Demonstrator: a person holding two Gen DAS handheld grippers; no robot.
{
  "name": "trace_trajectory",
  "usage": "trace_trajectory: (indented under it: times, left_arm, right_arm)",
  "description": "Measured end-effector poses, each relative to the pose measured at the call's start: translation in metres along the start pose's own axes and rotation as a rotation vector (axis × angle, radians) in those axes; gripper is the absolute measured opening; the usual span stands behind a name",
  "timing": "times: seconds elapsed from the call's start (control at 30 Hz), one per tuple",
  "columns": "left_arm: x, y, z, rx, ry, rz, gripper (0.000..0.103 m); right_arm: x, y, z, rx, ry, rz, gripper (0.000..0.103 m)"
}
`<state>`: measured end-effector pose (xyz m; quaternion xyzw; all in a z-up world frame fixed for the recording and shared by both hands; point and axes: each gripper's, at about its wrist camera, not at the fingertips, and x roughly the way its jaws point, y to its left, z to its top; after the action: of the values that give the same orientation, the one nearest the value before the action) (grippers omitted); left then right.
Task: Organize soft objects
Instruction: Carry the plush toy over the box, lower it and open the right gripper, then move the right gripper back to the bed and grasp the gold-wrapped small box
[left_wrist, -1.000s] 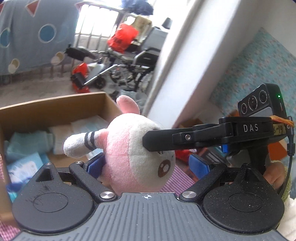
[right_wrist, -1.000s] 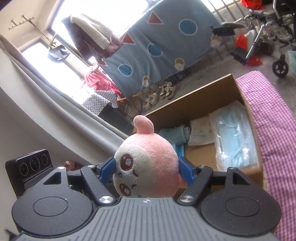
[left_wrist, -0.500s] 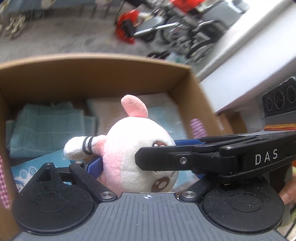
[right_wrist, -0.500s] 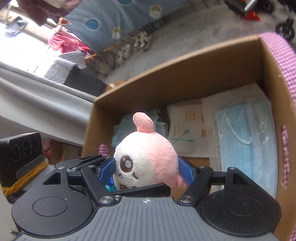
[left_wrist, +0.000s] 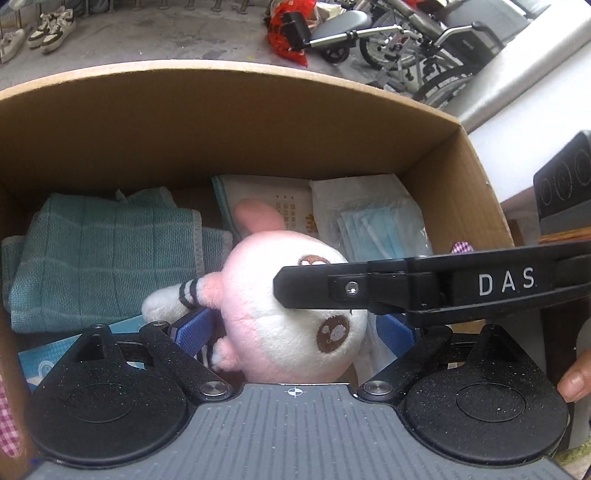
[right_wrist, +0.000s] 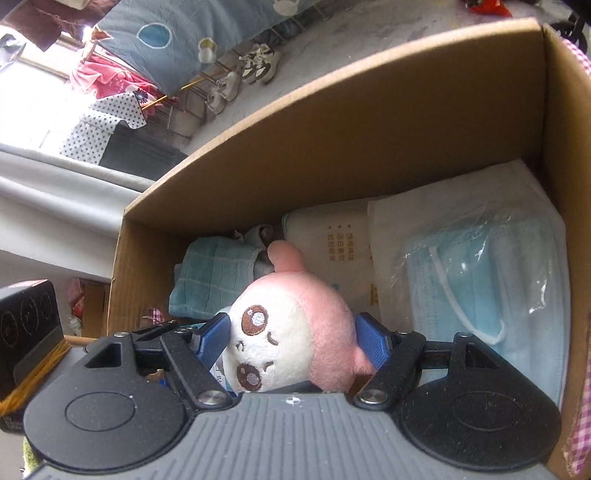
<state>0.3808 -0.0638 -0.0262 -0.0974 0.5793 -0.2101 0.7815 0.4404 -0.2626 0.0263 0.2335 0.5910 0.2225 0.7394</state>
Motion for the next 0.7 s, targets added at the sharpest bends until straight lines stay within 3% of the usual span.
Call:
trace_trajectory:
  times: [0.4,0.57,0.7]
  left_arm:
    - [-0.055,-0.019,-0.018,0.064,-0.132,0.023,0.100]
    - [-0.096,-0.027,-0.035,0.081,-0.214,0.010,0.100]
    - [-0.130,-0.033,-0.053,0.101,-0.283,-0.008,0.101]
  right_arm:
    - [-0.076,0.013,-0.013,-0.044,-0.190,0.016,0.077]
    - [-0.126,0.022,-0.040,-0.079,-0.291,0.037,0.077]
    - [-0.172,0.027,-0.080,-0.123,-0.381,0.073,0.077]
